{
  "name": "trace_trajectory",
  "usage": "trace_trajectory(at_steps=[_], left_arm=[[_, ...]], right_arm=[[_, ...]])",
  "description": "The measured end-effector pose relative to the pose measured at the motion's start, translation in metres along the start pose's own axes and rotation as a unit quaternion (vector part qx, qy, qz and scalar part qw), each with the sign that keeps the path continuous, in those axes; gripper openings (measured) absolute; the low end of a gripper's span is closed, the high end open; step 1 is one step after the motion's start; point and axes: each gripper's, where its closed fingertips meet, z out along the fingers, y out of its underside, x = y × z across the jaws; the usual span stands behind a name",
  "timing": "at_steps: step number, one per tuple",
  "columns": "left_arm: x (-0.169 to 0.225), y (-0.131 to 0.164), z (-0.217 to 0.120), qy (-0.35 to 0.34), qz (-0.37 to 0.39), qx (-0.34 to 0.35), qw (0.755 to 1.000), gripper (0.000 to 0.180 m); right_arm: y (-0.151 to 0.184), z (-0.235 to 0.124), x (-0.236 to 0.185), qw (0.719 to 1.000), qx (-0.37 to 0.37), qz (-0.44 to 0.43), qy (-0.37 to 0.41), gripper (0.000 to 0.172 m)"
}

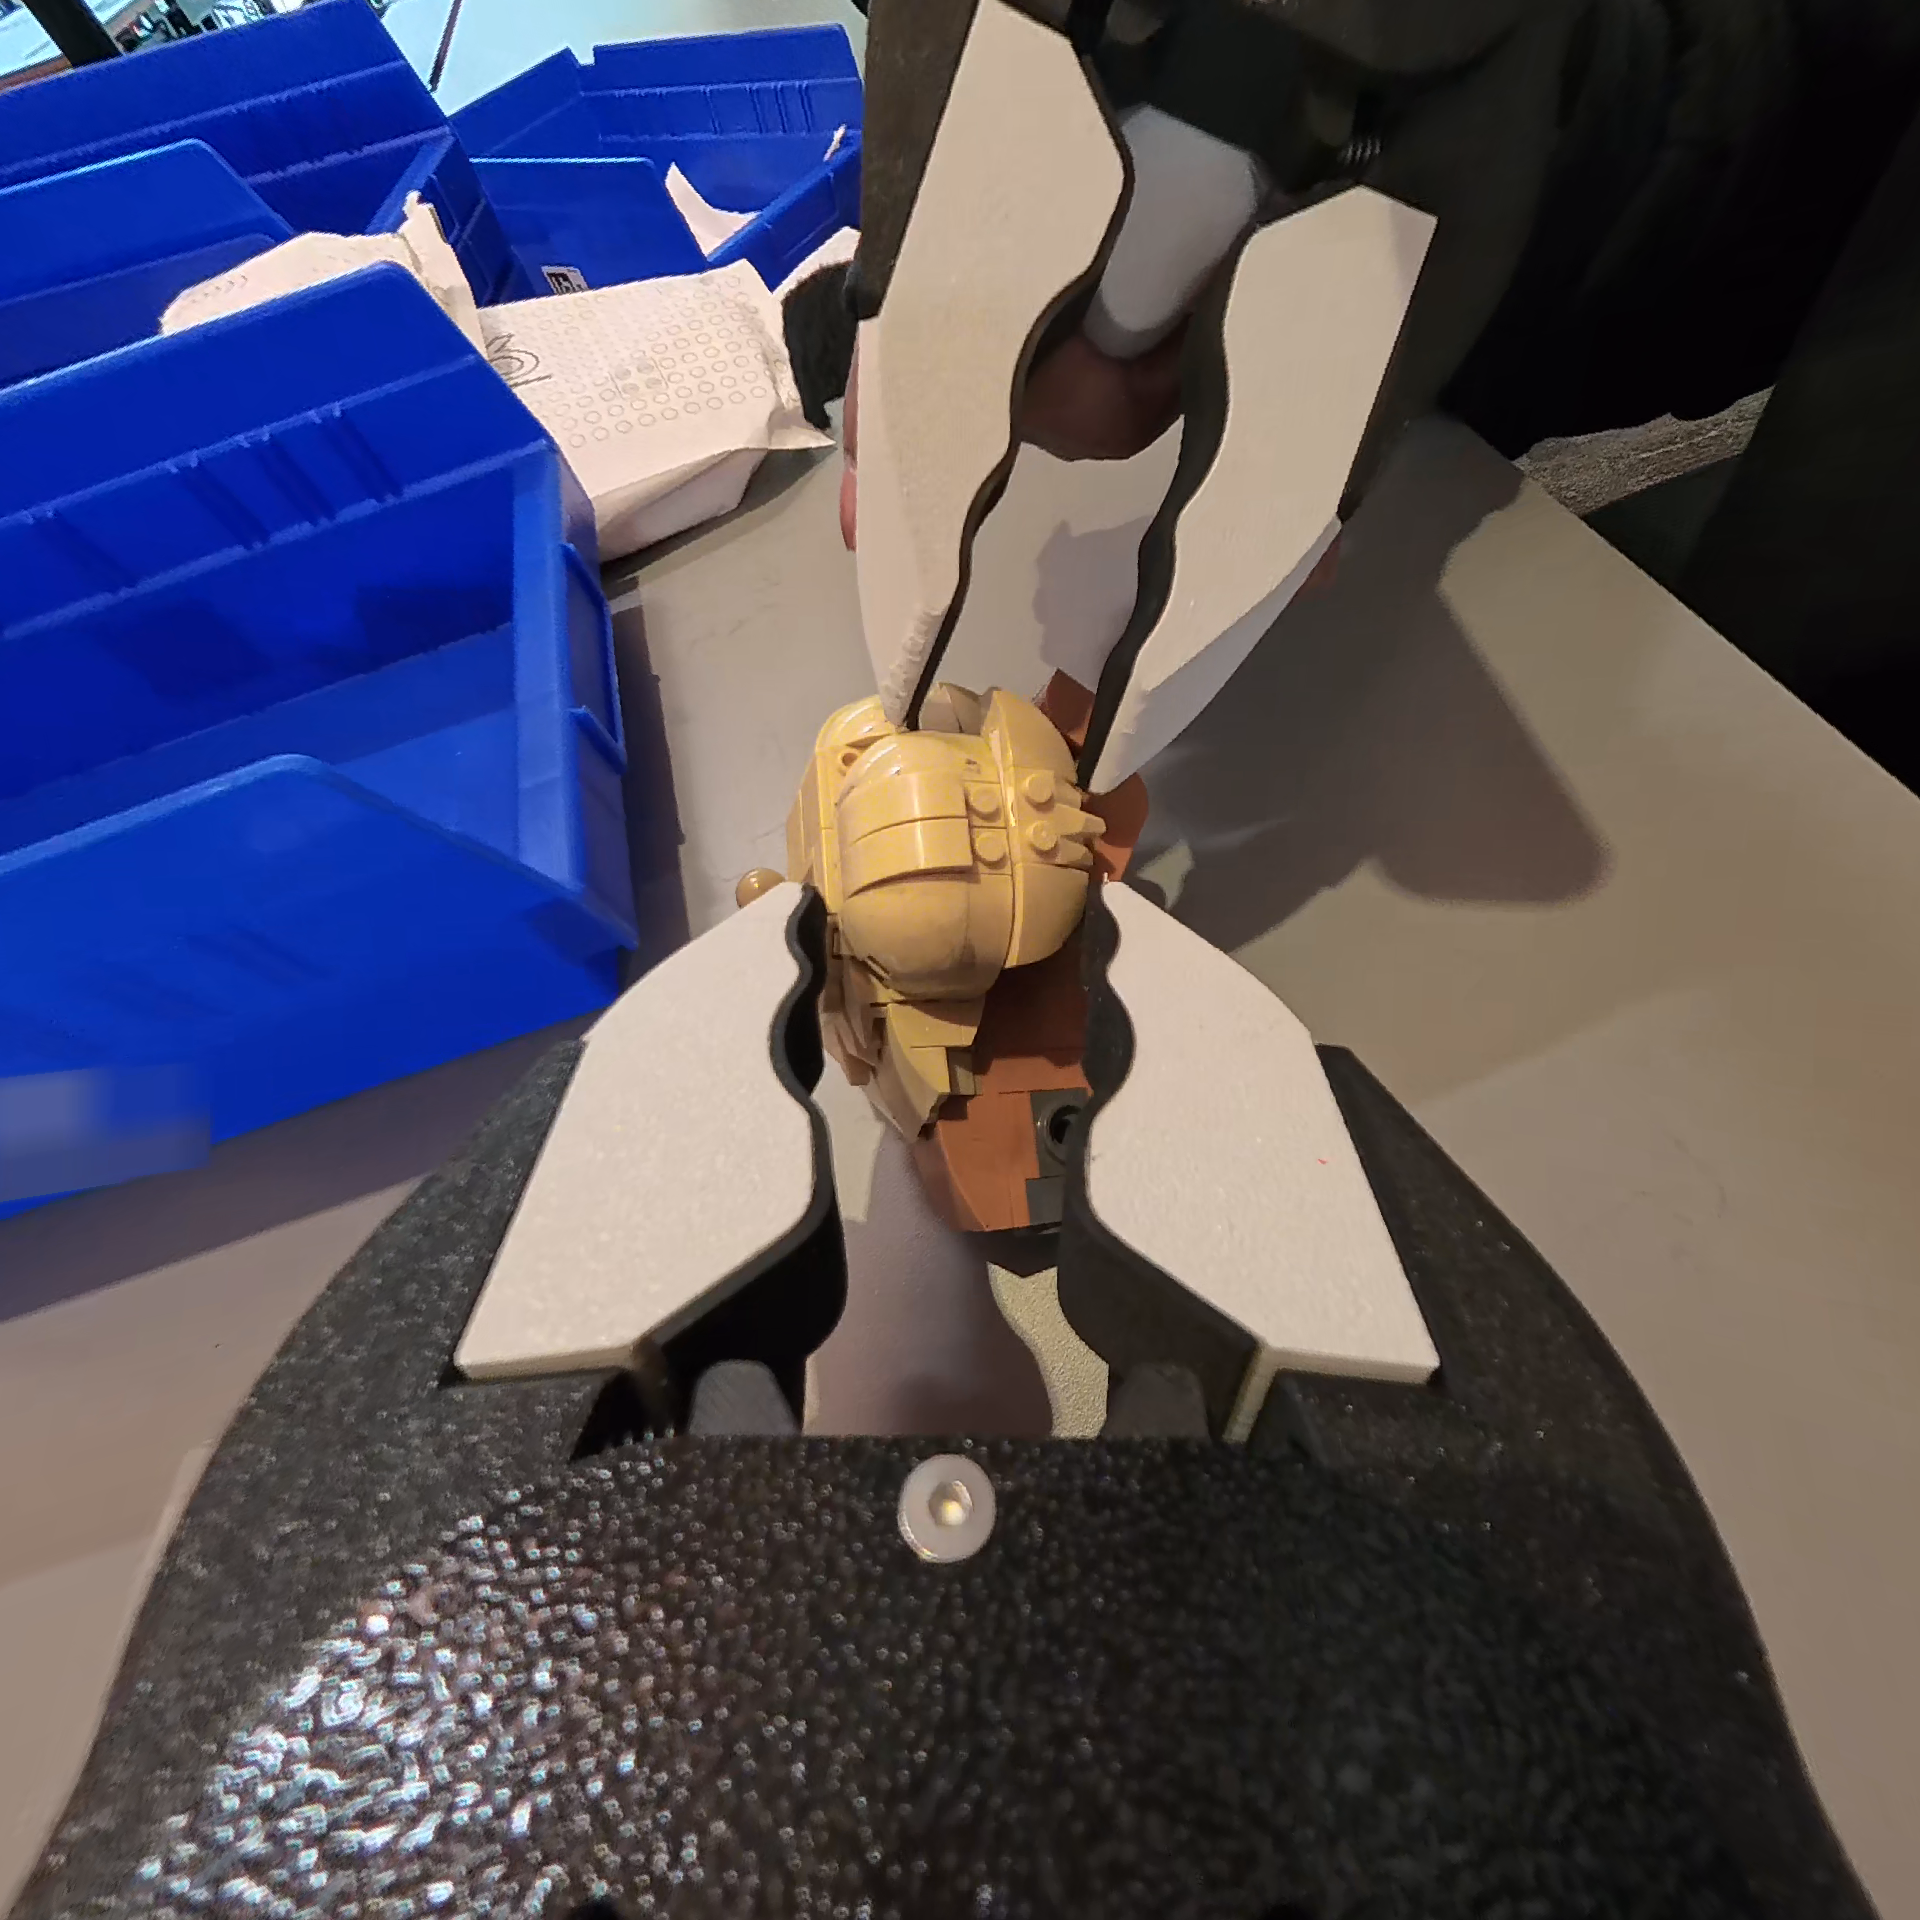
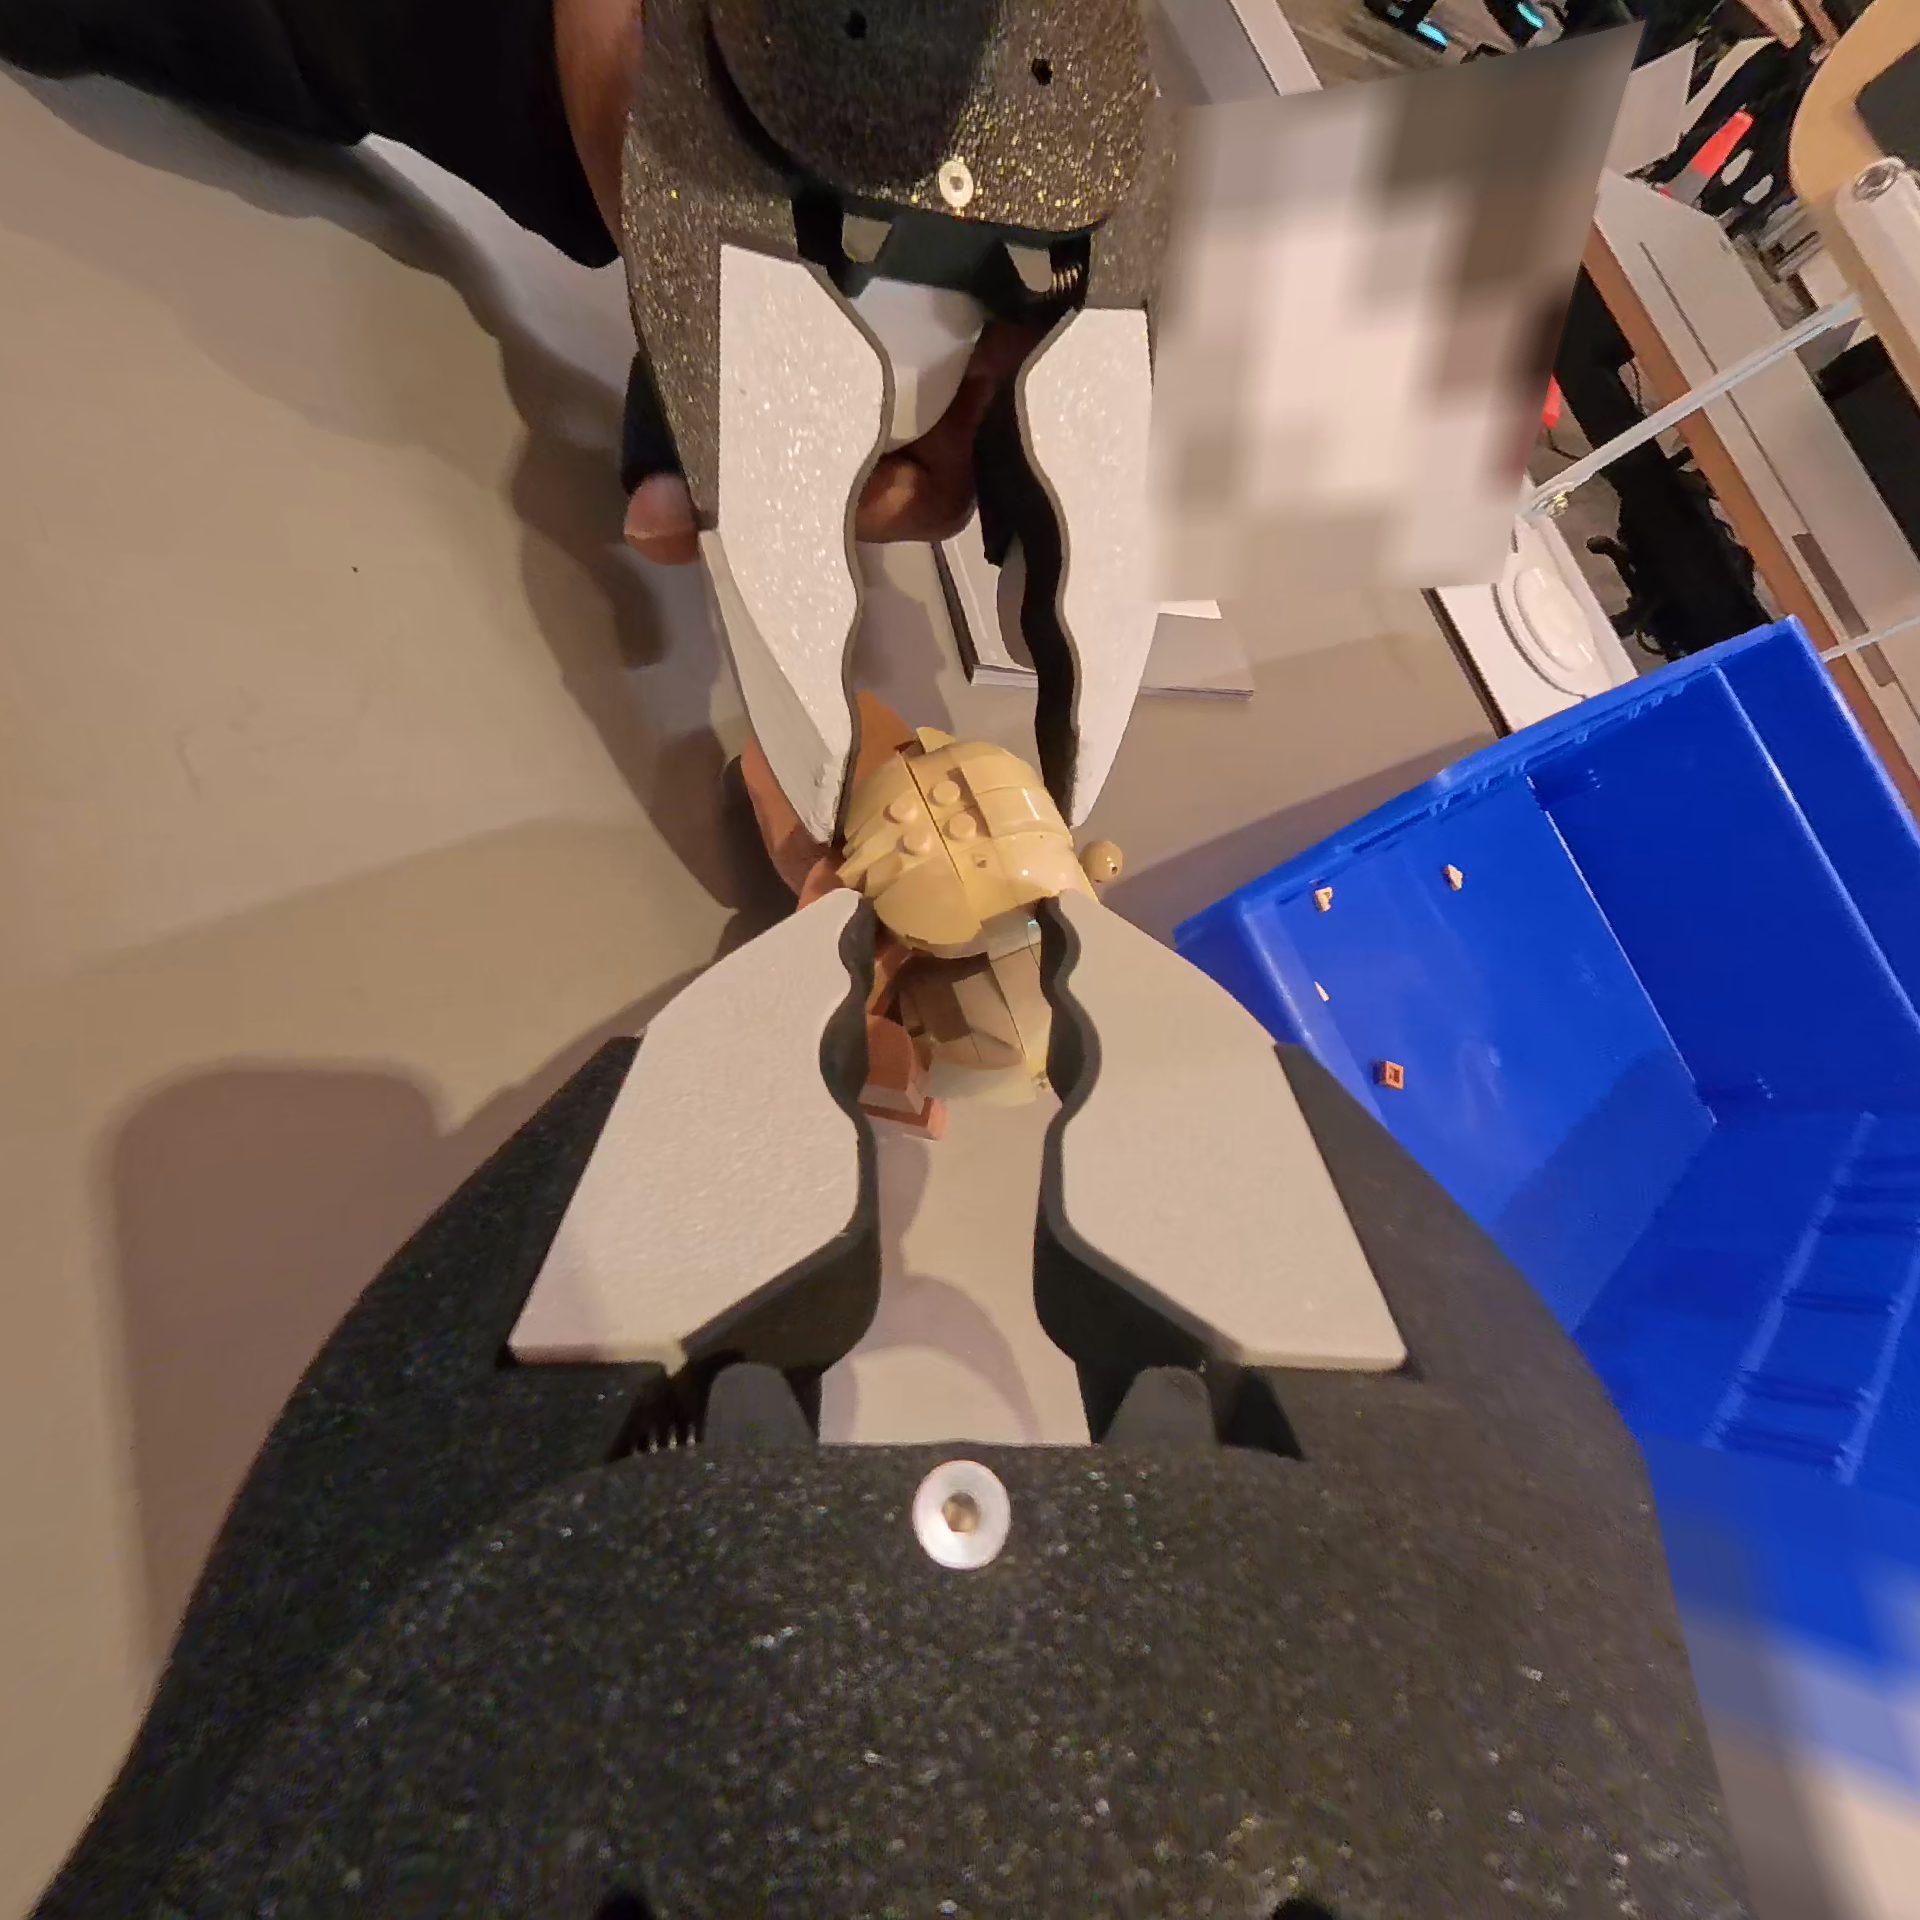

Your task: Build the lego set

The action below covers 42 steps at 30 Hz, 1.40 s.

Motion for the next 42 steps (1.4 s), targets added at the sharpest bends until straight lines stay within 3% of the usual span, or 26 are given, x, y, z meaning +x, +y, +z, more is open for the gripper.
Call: trace_trajectory(at_steps=[18,32,42], left_arm=[[0.0027,-0.0024,0.001,0.012,-0.026,0.012,1.0,0.052],[-0.0002,-0.0085,0.0013,0.03,-0.11,0.046,0.992,0.047],[-0.0007,-0.009,0.0005,0.04,-0.129,0.054,0.989,0.045]], right_arm=[[0.0011,-0.0001,-0.0009,0.999,-0.021,0.005,0.034,0.03],[0.0015,0.0001,-0.0011,0.998,-0.032,0.0,0.047,0.03],[0.001,-0.0012,-0.0035,1.0,-0.02,0.013,0.021,0.033]])
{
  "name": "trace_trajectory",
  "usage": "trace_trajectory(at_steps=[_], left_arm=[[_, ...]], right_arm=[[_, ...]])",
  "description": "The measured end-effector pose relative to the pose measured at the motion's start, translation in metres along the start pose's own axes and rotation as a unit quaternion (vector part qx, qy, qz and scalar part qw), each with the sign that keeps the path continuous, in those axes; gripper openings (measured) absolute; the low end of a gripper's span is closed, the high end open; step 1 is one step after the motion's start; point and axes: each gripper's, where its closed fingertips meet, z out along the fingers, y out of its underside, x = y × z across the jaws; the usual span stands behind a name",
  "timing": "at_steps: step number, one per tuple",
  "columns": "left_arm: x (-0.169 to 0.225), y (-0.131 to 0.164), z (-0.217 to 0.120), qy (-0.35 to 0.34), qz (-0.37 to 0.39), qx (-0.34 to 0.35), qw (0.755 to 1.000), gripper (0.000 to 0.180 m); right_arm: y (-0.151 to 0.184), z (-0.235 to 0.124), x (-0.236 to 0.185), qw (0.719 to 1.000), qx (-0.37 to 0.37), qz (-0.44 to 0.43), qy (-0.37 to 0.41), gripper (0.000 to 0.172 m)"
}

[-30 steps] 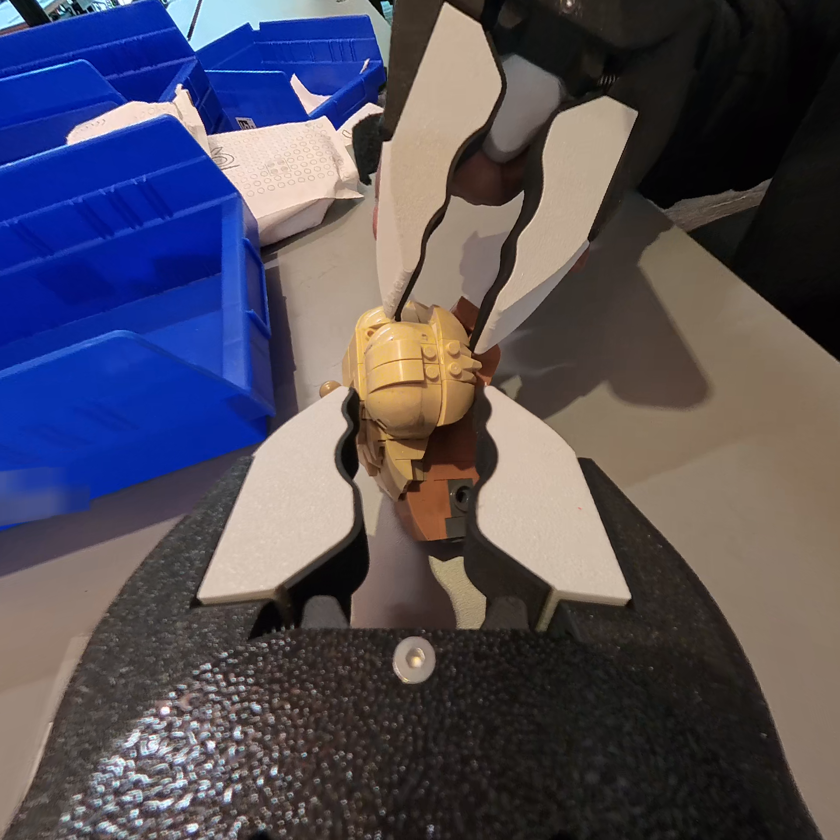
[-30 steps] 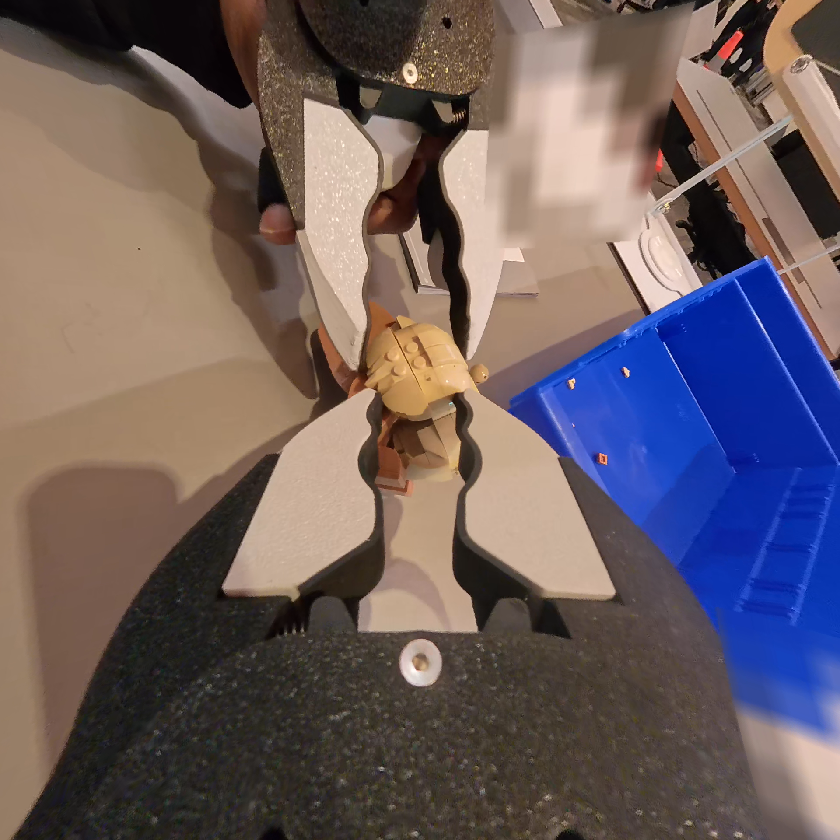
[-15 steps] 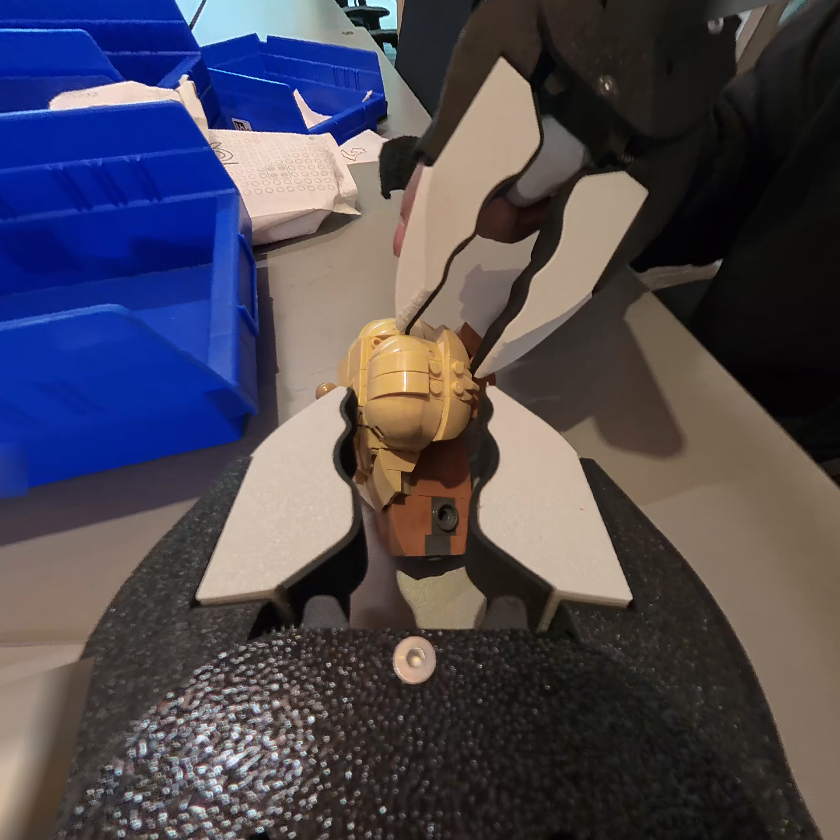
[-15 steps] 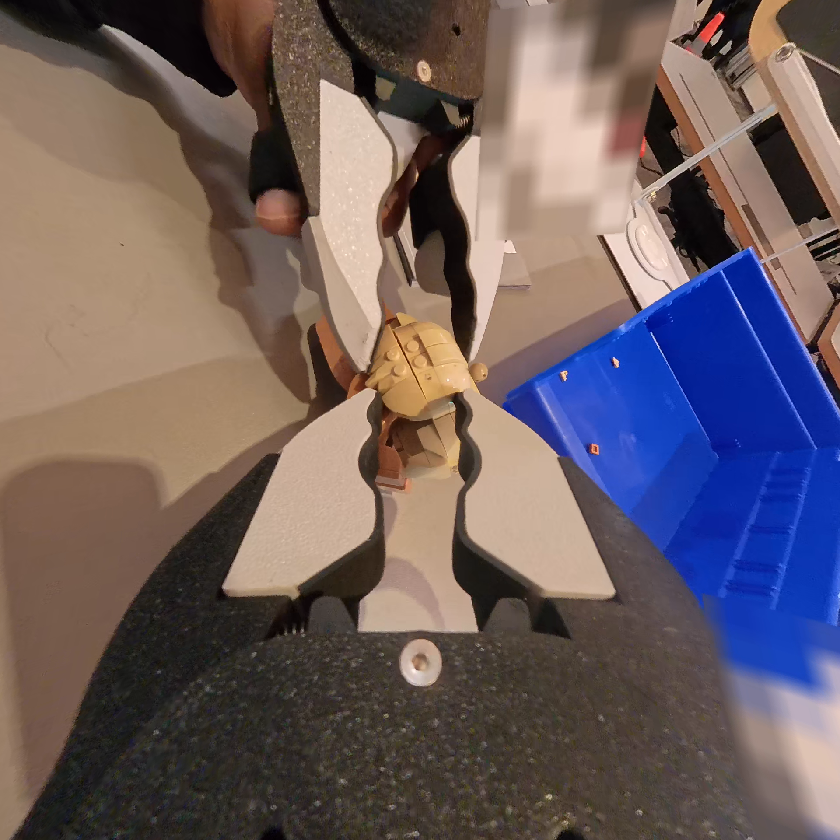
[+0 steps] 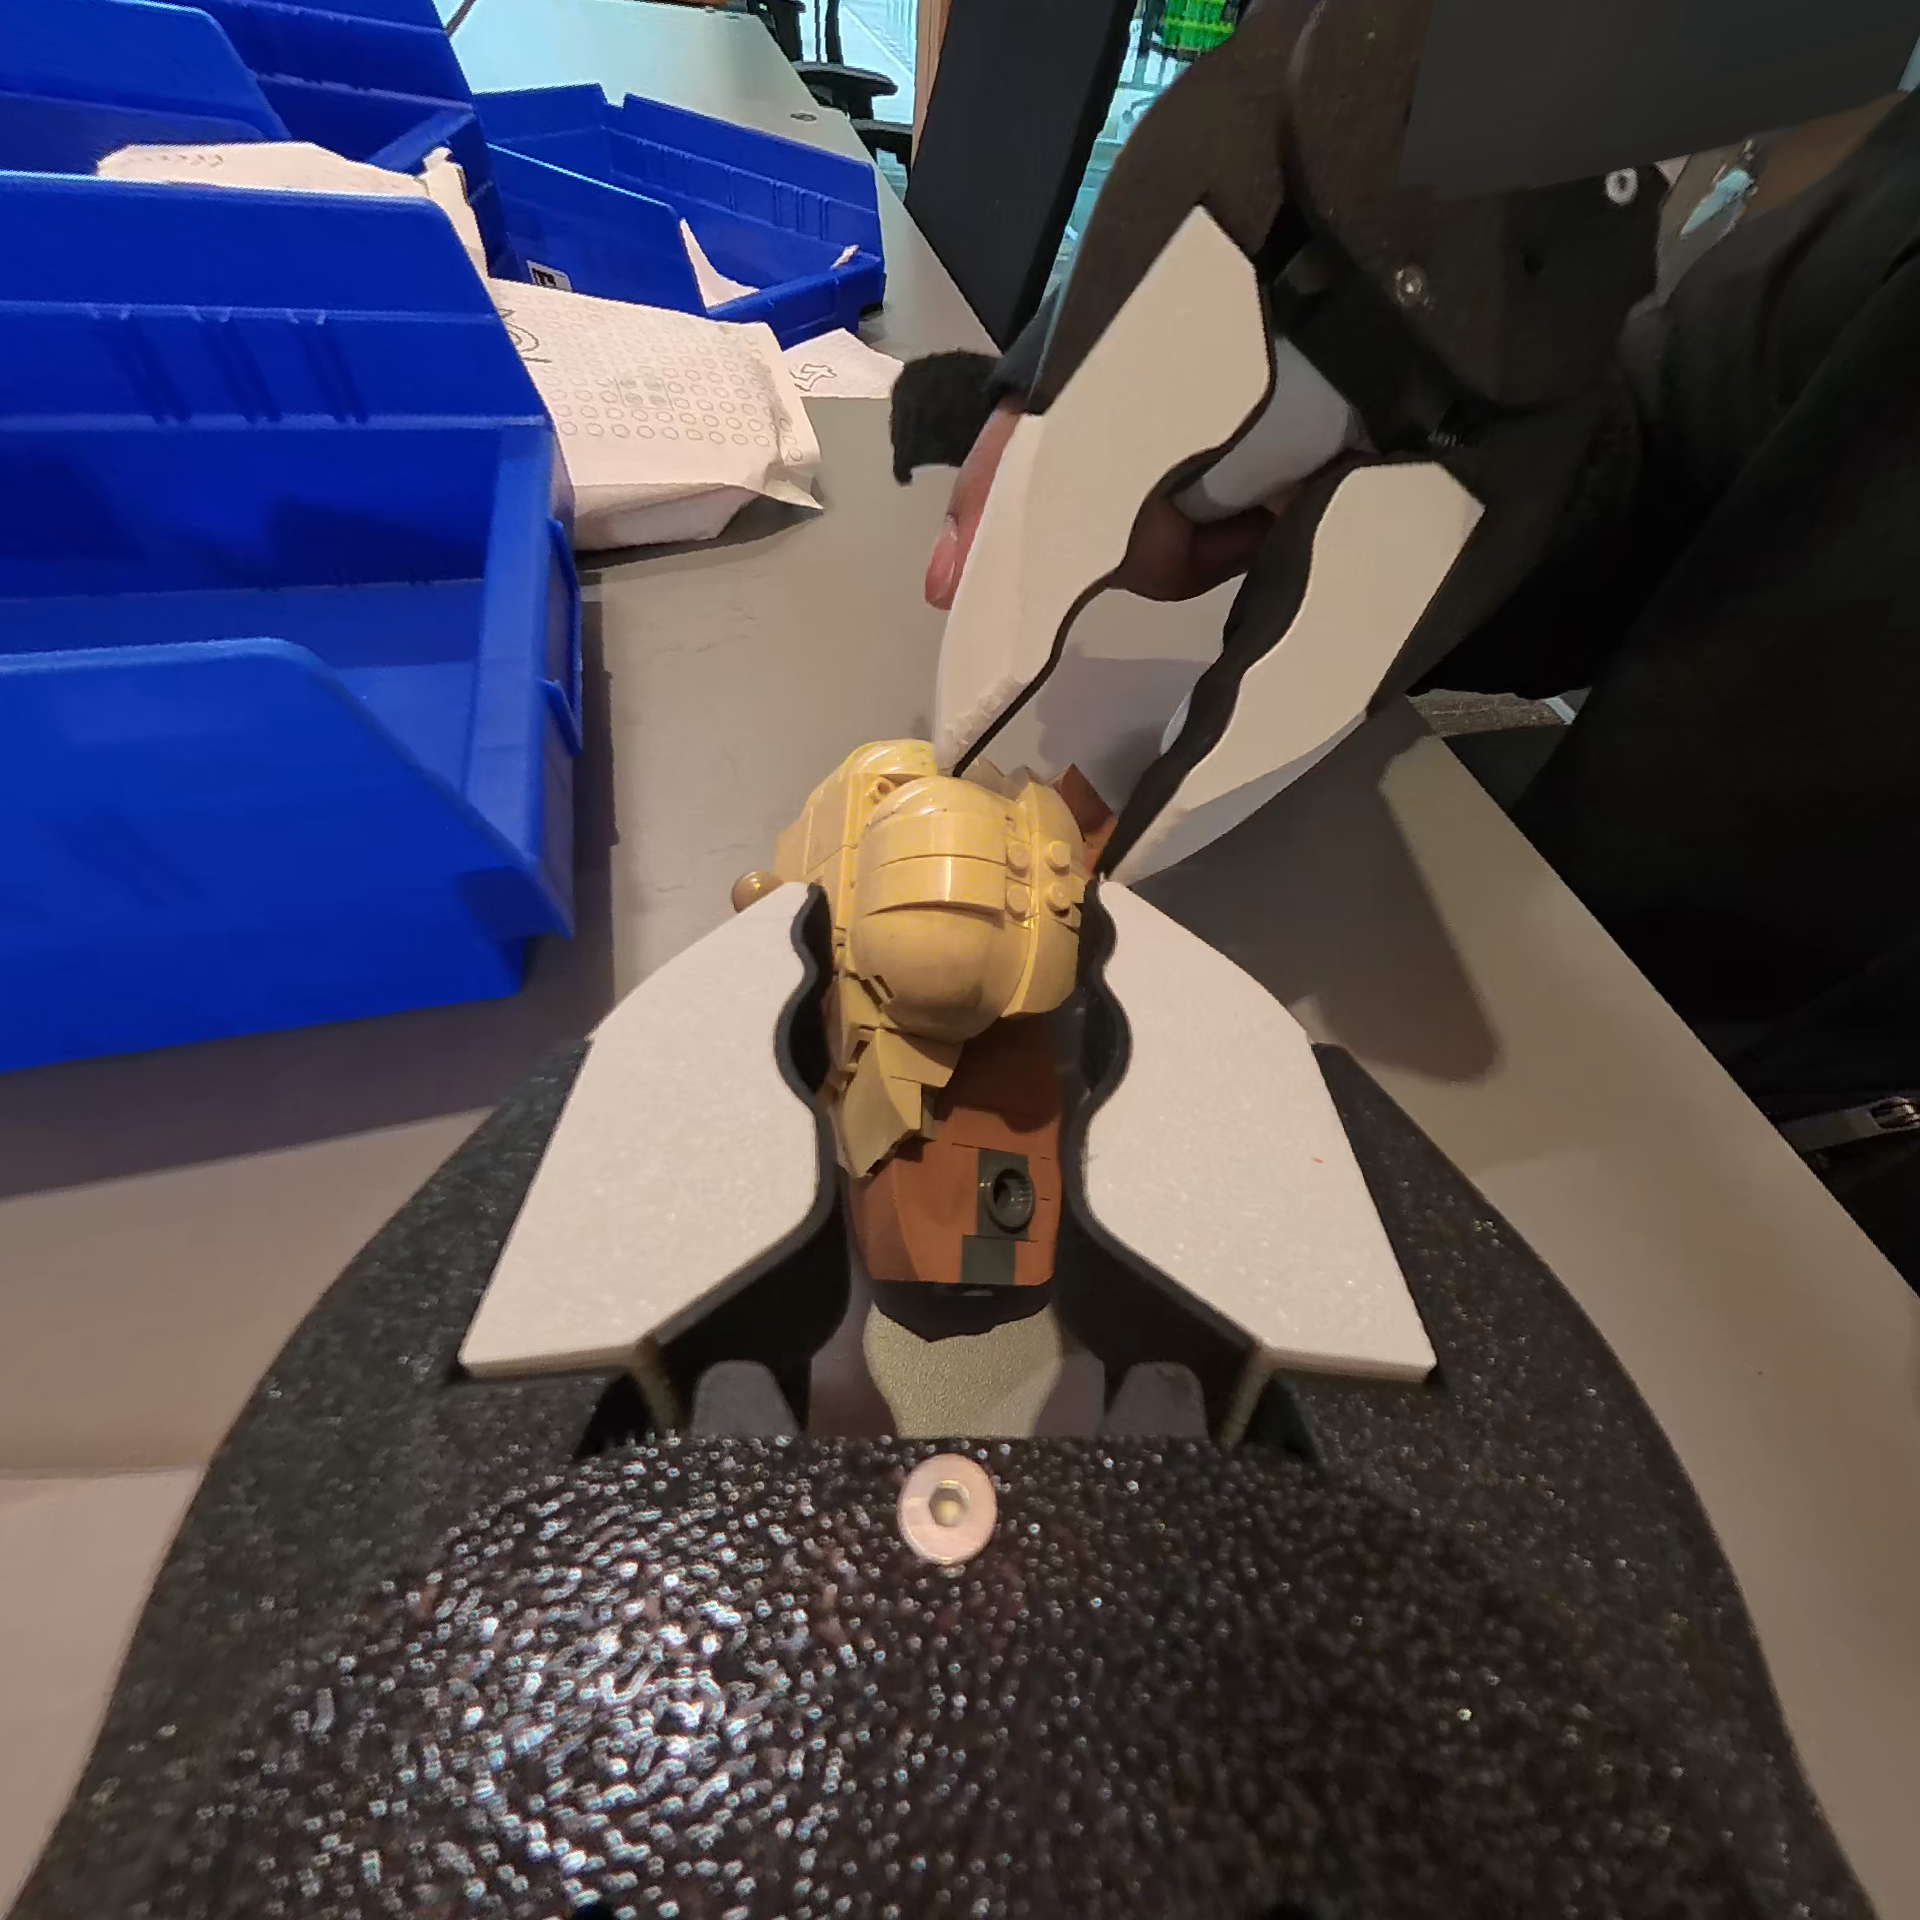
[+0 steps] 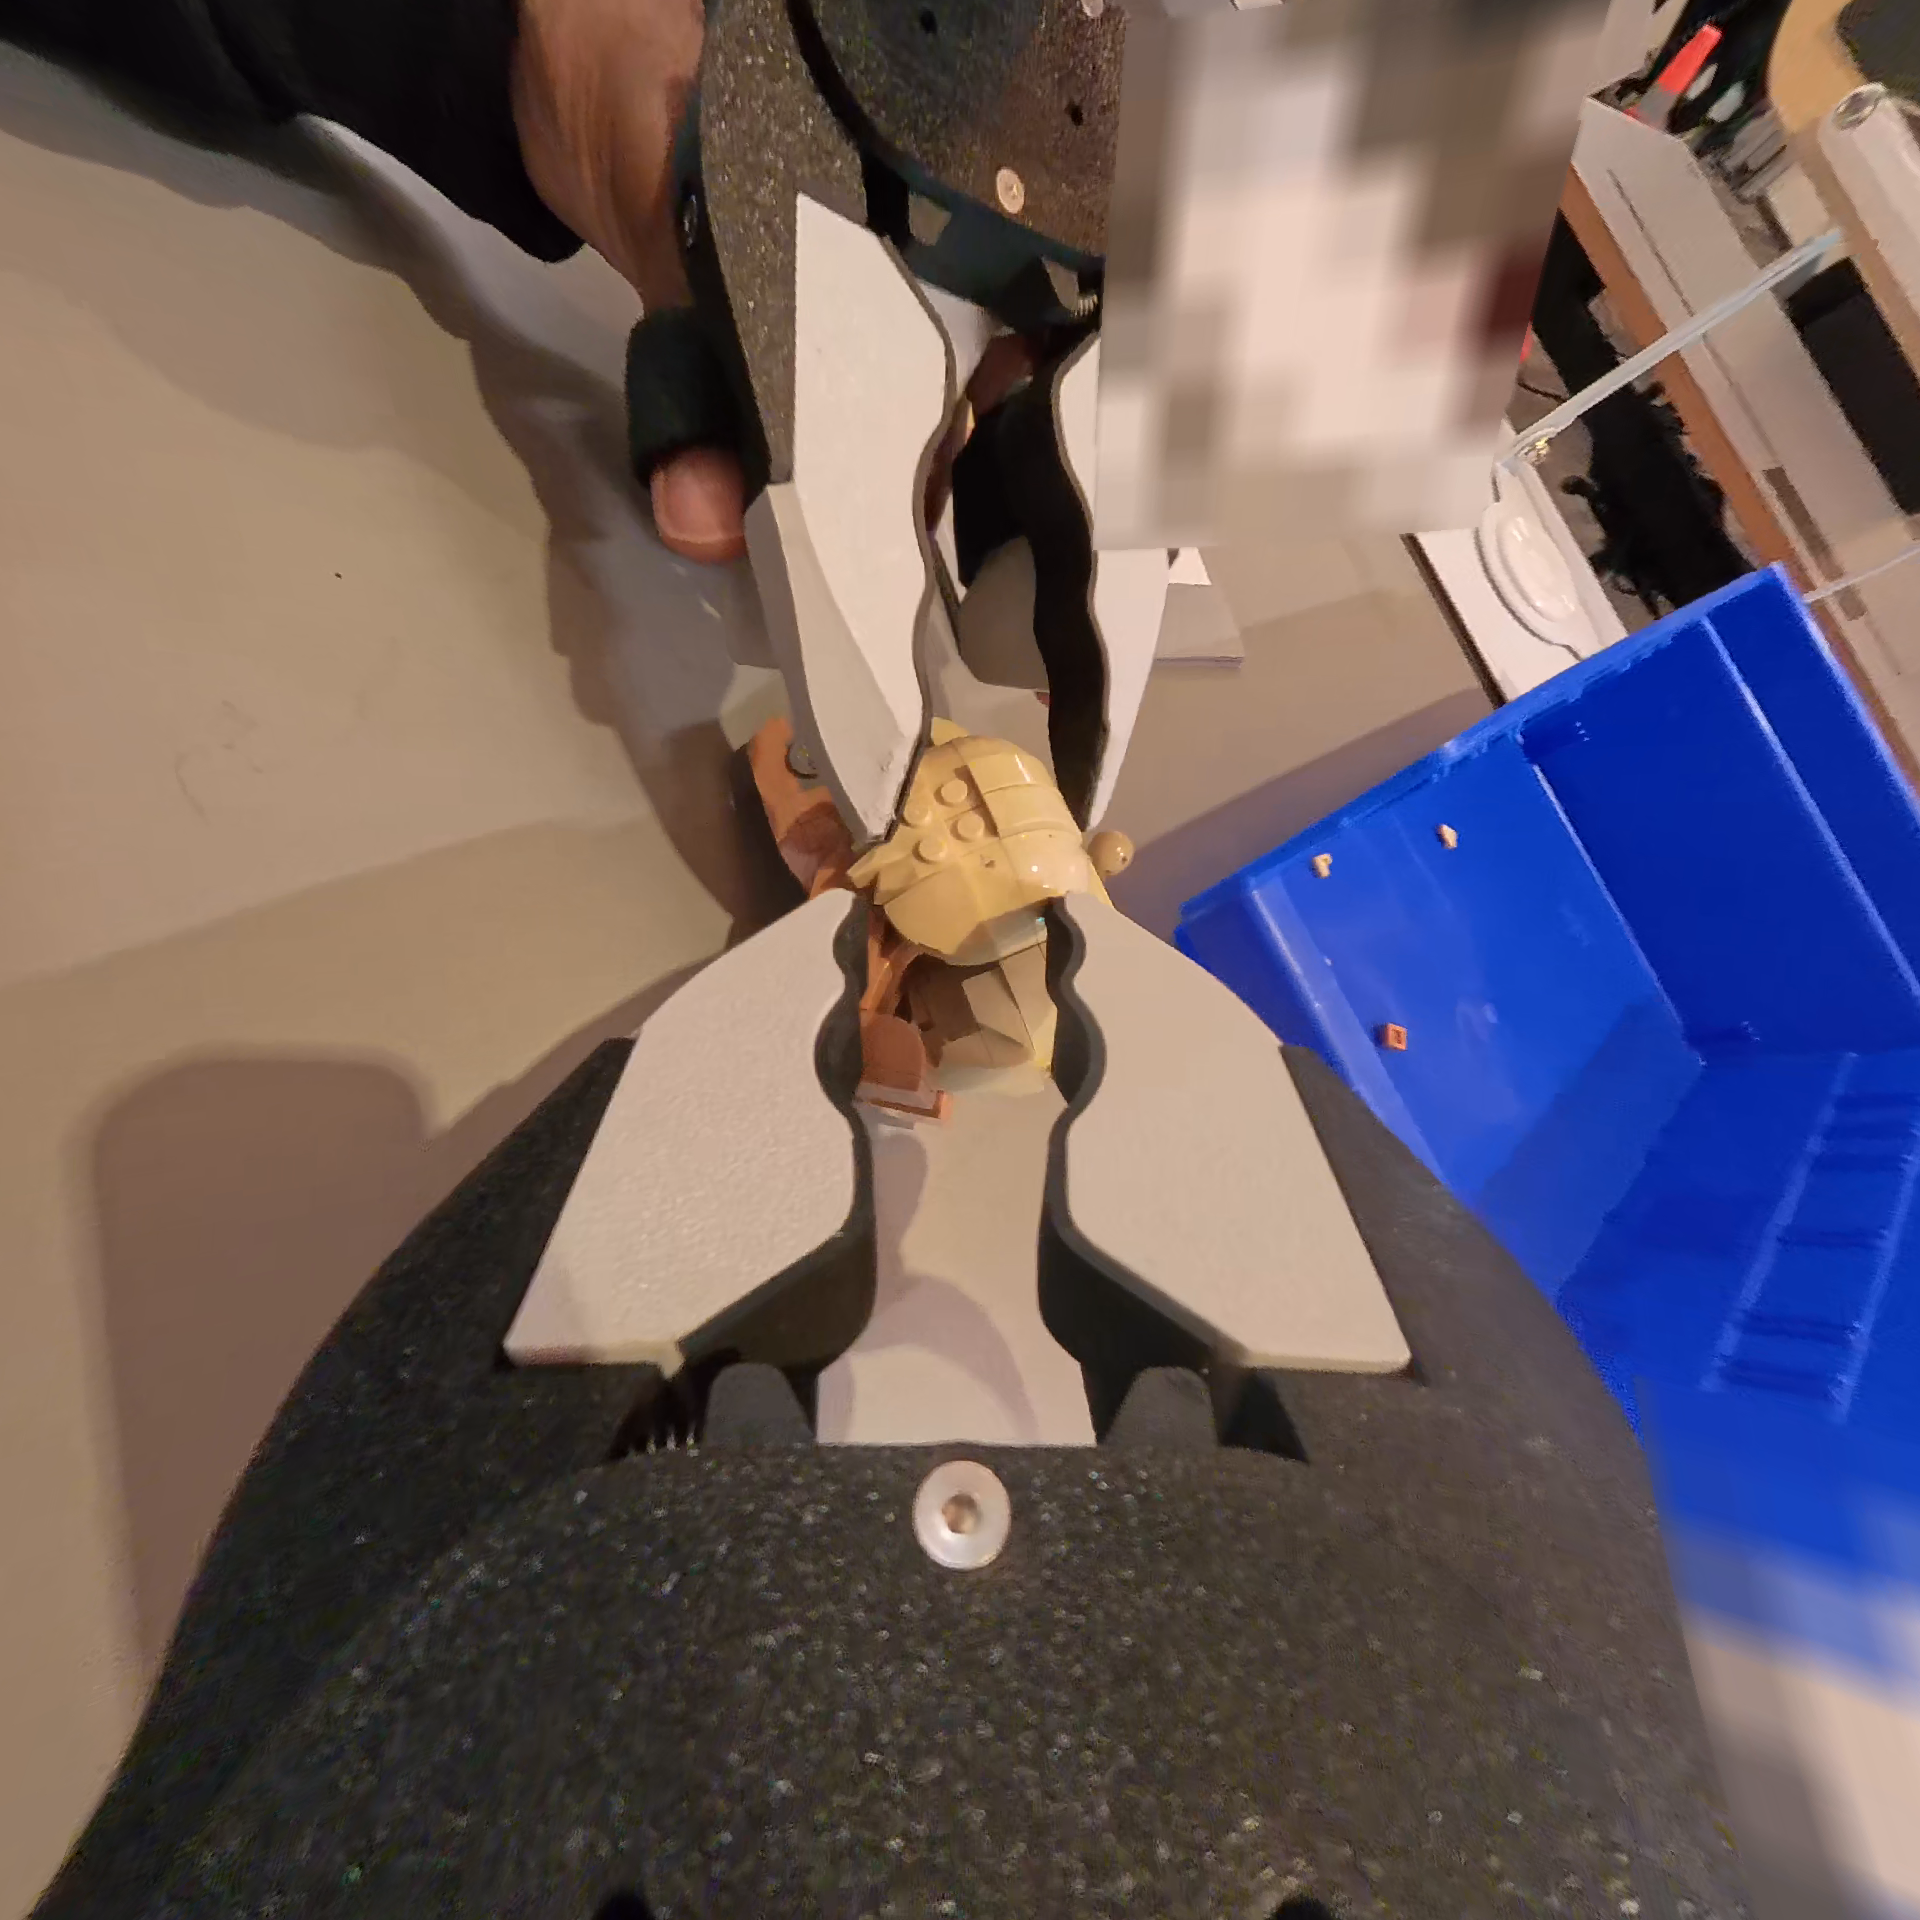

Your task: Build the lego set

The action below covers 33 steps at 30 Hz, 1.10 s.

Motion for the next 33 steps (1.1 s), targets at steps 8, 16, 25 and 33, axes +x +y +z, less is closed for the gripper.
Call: trace_trajectory(at_steps=[8,16,25,33], left_arm=[[0.002,0.0004,-0.0003,0.004,0.006,0.001,1.0,0.045],[0.0022,0.0003,-0.0004,0.005,0.005,0.001,1.0,0.045],[0.0024,0.0005,-0.0005,0.005,0.005,0.001,1.0,0.045],[0.0035,0.0011,-0.0007,0.006,0.008,0.0,1.0,0.047]], right_arm=[[0.0,-0.0004,0.0022,0.997,0.033,0.045,-0.049,0.033],[-0.0003,-0.0037,-0.0051,0.998,0.05,-0.031,-0.039,0.02],[0.0003,-0.0028,-0.0042,0.997,0.049,-0.063,-0.016,0.017],[-0.0003,-0.0019,-0.0051,0.997,0.035,-0.074,0.006,0.017]])
